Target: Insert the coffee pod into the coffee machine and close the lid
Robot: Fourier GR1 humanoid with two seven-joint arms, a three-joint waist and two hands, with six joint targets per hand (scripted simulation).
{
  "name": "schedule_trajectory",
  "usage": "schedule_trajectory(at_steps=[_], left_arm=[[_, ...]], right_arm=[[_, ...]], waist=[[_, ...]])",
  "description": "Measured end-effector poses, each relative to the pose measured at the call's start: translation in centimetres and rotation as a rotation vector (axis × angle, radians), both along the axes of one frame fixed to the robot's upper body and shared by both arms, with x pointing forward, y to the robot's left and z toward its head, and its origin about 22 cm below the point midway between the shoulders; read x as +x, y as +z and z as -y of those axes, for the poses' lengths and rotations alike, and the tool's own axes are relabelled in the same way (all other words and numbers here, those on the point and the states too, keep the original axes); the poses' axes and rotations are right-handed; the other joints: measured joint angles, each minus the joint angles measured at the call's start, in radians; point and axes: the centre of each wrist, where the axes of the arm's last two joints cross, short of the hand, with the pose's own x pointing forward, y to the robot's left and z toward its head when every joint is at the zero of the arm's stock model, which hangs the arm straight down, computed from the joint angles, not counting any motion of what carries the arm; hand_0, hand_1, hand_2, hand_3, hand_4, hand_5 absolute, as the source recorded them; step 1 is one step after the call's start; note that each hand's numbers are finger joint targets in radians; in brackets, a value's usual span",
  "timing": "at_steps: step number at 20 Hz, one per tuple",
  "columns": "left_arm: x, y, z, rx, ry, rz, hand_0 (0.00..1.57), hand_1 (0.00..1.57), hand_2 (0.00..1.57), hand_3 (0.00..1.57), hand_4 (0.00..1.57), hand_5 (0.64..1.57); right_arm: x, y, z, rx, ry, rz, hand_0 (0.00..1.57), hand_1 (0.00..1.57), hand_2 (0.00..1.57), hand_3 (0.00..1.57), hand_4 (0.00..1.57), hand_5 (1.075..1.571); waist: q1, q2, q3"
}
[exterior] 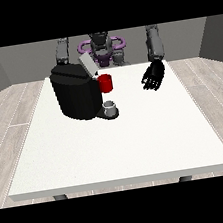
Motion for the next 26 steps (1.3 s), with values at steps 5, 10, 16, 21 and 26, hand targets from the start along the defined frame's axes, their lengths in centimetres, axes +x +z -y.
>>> schedule_trajectory(at_steps=[5, 10, 16, 21, 26], left_arm=[[0.1, -0.4, -0.8, 0.106, -0.016, -0.062, 0.79, 0.79, 0.96, 0.85, 0.39, 1.571], [0.5, -0.6, -1.0, 0.146, -0.048, -0.110, 0.91, 0.91, 1.05, 0.96, 0.41, 1.571], [0.9, -1.0, -0.5, 0.132, -0.081, -0.115, 1.37, 1.37, 1.37, 1.30, 0.48, 1.571], [1.9, -0.3, 1.2, 0.007, -0.137, -0.098, 1.45, 1.45, 1.43, 1.35, 0.53, 1.571], [3.3, 1.9, 2.8, -0.029, -0.179, -0.150, 1.37, 1.37, 1.38, 1.33, 0.50, 1.571]], right_arm=[[-0.2, -0.8, 0.6, 0.005, -0.004, -0.009, 0.00, 0.00, 0.00, 0.00, 0.00, 1.571], [-0.6, -2.0, 0.4, -0.021, -0.042, -0.047, 0.00, 0.00, 0.00, 0.00, 0.00, 1.571], [-0.5, -2.6, 1.3, -0.064, -0.076, -0.095, 0.00, 0.00, 0.00, 0.00, 0.00, 1.571], [-0.5, -3.4, 2.0, -0.074, -0.101, -0.123, 0.00, 0.00, 0.00, 0.00, 0.00, 1.571], [-0.8, -4.7, 2.4, -0.087, -0.113, -0.166, 0.00, 0.00, 0.00, 0.00, 0.00, 1.571]], waist=[[-0.009, -0.005, 0.0004], [0.005, -0.025, 0.0002], [0.018, -0.064, -0.0001], [0.042, -0.094, -0.0004], [0.058, -0.153, -0.0004]])
